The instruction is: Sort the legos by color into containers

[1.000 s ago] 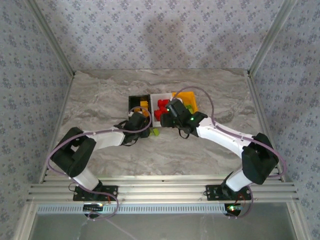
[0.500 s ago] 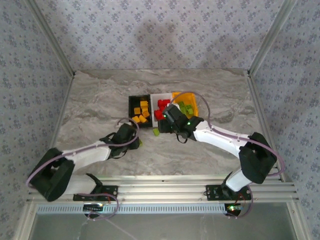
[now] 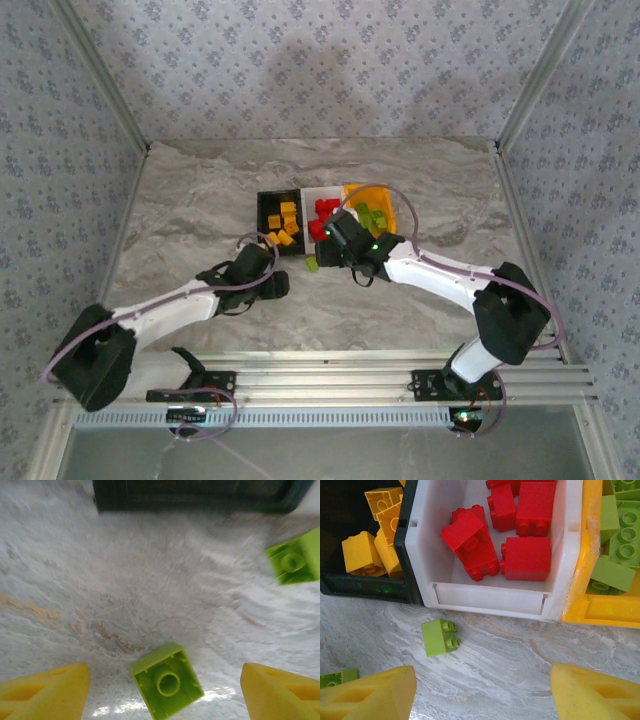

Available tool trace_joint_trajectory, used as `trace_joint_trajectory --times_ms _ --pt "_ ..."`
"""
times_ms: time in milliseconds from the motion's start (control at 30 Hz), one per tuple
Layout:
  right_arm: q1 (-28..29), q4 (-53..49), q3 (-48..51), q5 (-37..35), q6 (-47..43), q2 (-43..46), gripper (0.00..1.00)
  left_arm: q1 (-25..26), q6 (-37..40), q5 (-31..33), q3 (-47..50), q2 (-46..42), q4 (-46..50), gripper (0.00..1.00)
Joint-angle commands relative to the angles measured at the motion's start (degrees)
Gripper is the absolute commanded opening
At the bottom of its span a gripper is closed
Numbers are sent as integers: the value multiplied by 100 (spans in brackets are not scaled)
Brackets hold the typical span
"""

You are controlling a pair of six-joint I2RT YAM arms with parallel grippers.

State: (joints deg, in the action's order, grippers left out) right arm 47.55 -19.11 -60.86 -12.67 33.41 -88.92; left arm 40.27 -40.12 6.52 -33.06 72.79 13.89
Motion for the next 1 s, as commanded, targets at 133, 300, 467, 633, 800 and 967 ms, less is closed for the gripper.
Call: trace_joint_trajectory --times_ms 133,300,467,633,800,967 --pt "-26 -103 160 -156 105 253 73 64 128 -71 -53 638 -68 64" --pt "-51 -88 258 -166 137 298 73 64 165 -31 10 814 -191 56" --pt "-45 -103 318 -176 164 347 73 60 286 115 -12 995 -279 52" --pt "-72 -152 436 -274 221 519 73 68 347 91 -60 1017 -274 38" --pt "-262 -244 677 -447 371 849 73 244 409 54 -346 675 64 32" --pt "-667 -414 1193 -630 550 1472 73 608 545 18 -1249 669 320 31"
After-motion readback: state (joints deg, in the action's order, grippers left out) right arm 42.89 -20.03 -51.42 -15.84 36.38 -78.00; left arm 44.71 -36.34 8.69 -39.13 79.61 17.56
